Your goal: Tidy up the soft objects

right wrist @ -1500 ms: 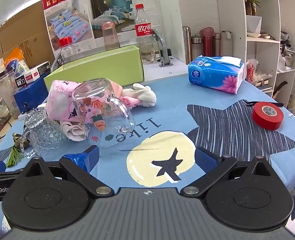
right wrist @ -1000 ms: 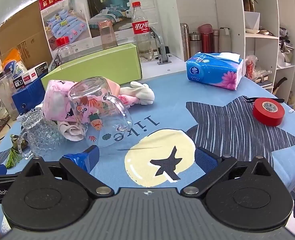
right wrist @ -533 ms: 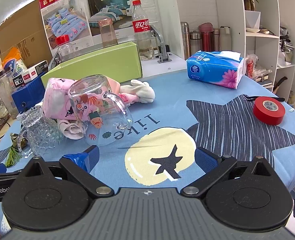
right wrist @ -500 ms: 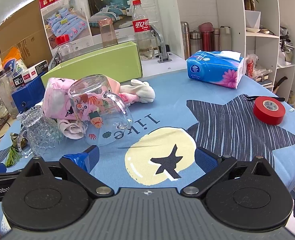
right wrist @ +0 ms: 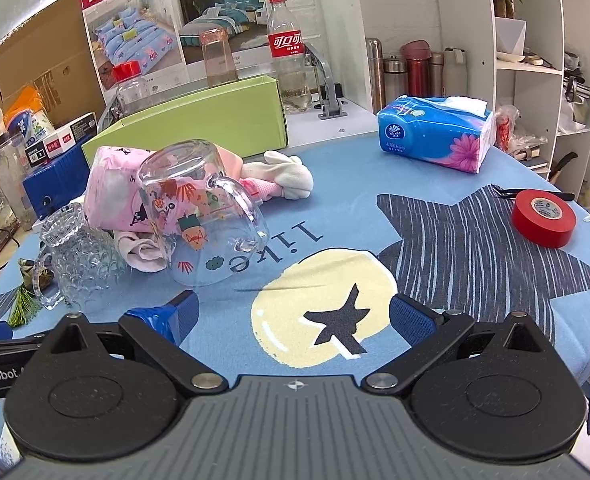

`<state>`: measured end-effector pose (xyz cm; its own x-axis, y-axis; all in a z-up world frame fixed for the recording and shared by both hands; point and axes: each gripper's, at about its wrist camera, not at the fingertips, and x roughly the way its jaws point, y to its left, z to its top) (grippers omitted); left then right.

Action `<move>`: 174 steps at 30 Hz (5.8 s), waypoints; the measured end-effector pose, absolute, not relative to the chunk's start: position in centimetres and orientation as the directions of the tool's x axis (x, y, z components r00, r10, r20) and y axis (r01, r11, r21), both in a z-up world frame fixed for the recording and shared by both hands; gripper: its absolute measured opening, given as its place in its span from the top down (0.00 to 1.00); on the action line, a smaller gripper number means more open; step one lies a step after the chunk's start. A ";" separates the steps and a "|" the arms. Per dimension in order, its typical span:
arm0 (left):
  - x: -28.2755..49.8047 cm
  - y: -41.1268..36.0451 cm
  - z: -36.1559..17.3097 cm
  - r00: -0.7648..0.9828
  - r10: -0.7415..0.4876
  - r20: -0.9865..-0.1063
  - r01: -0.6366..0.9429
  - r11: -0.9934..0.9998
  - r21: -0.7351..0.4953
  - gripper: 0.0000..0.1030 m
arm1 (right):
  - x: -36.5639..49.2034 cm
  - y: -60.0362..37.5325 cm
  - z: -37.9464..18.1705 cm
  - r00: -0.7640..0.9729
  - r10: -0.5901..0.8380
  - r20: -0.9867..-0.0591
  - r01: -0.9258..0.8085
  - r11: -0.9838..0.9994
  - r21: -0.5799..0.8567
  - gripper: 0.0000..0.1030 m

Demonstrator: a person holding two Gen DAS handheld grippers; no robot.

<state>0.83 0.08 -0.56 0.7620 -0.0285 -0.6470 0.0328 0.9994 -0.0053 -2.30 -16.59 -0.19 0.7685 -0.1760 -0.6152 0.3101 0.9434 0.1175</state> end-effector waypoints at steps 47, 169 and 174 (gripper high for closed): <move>7.1 13.1 1.5 0.652 0.198 -0.732 -0.215 0.974 0.073 0.00 | 22.4 -9.4 4.9 0.567 0.117 -0.815 -0.384 0.913 -0.137 0.14; 24.5 6.5 9.8 0.816 -0.129 -0.564 0.138 0.990 -0.028 0.42 | 26.8 -20.2 8.5 0.808 0.198 -0.554 -0.200 0.978 0.058 0.58; 21.2 7.9 6.7 0.751 -0.128 -0.648 0.137 0.990 -0.038 0.41 | 23.4 -19.7 7.4 0.775 0.202 -0.599 -0.211 0.976 0.057 0.55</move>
